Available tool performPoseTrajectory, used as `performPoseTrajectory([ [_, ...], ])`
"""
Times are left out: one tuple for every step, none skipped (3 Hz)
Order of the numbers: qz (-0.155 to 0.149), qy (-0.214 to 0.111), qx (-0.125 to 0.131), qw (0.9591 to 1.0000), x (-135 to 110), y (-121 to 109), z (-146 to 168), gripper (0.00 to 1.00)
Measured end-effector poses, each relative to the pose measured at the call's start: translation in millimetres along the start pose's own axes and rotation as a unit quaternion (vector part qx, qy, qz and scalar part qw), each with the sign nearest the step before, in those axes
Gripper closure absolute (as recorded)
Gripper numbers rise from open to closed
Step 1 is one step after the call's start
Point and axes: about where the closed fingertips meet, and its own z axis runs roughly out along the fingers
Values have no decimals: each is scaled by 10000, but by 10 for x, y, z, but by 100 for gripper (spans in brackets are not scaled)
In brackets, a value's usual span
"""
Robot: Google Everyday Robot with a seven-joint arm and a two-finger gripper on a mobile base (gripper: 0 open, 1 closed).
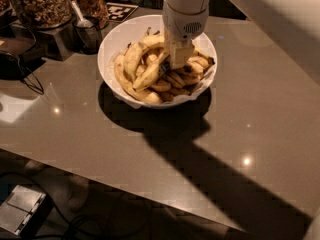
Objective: Pick banana from white bowl
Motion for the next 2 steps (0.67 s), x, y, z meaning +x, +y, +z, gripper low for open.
performPoseTrajectory([
  [638,-518,442,9956,94,85,-433,100],
  [830,-707,537,9926,122,120,-578,100],
])
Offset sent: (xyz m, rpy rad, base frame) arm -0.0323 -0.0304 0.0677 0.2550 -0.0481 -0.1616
